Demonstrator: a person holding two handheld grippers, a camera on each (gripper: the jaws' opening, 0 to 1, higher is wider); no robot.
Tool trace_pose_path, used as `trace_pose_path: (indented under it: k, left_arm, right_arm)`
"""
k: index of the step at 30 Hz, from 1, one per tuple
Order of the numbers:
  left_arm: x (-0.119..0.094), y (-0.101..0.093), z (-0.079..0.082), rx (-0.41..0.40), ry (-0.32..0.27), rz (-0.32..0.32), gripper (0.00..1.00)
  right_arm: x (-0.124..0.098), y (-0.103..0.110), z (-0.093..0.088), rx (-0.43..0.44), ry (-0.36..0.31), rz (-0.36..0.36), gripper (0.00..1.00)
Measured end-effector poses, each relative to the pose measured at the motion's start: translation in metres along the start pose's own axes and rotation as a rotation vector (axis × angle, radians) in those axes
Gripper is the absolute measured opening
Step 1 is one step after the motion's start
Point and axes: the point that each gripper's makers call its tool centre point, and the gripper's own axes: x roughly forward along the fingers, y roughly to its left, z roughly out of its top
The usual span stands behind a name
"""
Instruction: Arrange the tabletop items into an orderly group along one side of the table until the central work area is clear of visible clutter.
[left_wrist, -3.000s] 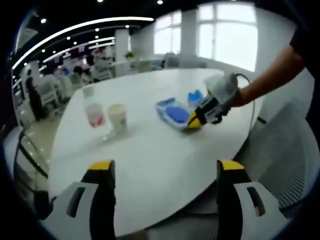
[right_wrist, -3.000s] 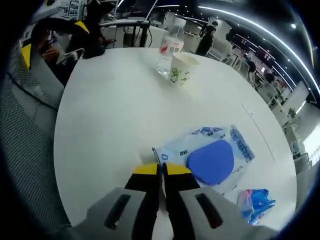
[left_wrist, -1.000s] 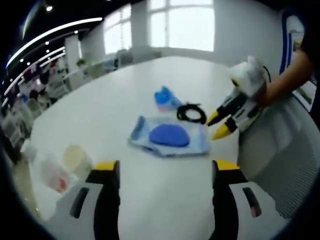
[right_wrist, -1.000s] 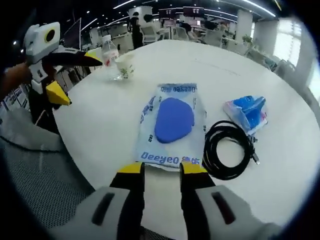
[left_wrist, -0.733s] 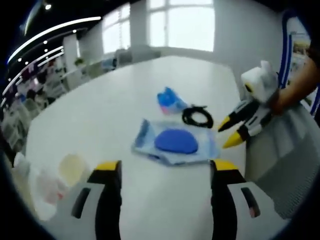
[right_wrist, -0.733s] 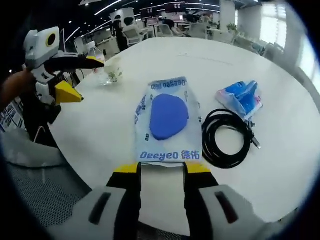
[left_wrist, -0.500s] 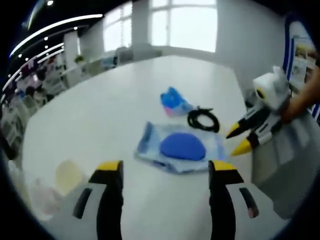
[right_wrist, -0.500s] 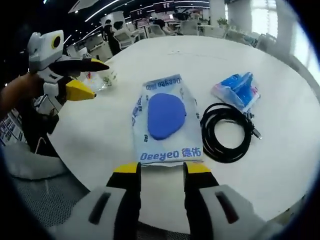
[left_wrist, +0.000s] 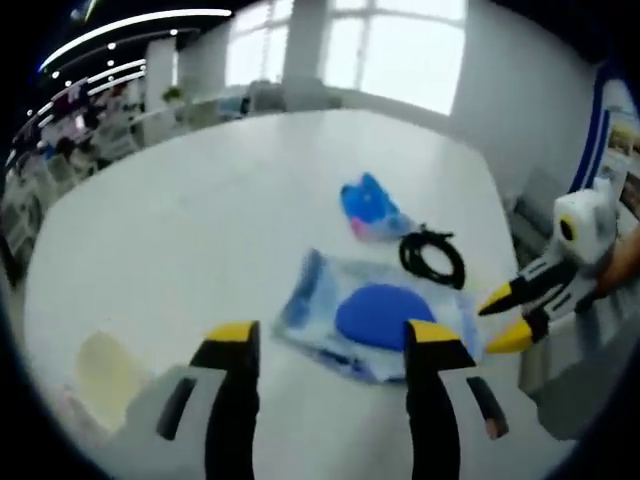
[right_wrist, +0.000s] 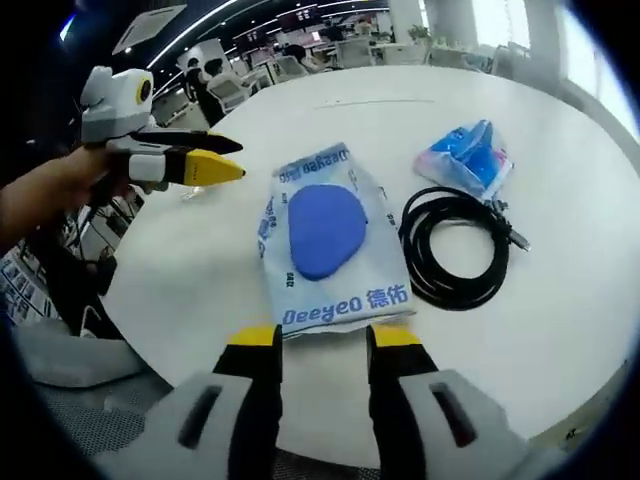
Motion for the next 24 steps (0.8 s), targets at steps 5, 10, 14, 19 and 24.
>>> trace_pose_path:
  k: [5,10,14,19,24]
  left_arm:
    - [0.014,0.011,0.001,-0.017,0.016,0.015,0.49]
    - [0.027,0.023,0.0,-0.06,0.027,0.028,0.43]
    - [0.037,0.03,-0.005,-0.095,0.044,0.038,0.41]
    - [0.046,0.036,-0.011,-0.128,0.068,0.036,0.37]
    - [0.05,0.038,-0.015,-0.129,0.086,0.039,0.35]
  right_arm:
    - [0.002,0.004,-0.005,0.018,0.015,0.01,0.33]
    - [0.004,0.007,-0.008,0.031,0.026,0.018,0.32]
    - [0.005,0.008,-0.008,0.034,0.025,0.023,0.31]
    - [0.007,0.007,-0.009,0.059,0.027,0.031,0.3]
    - [0.008,0.007,-0.009,0.097,0.026,0.041,0.29]
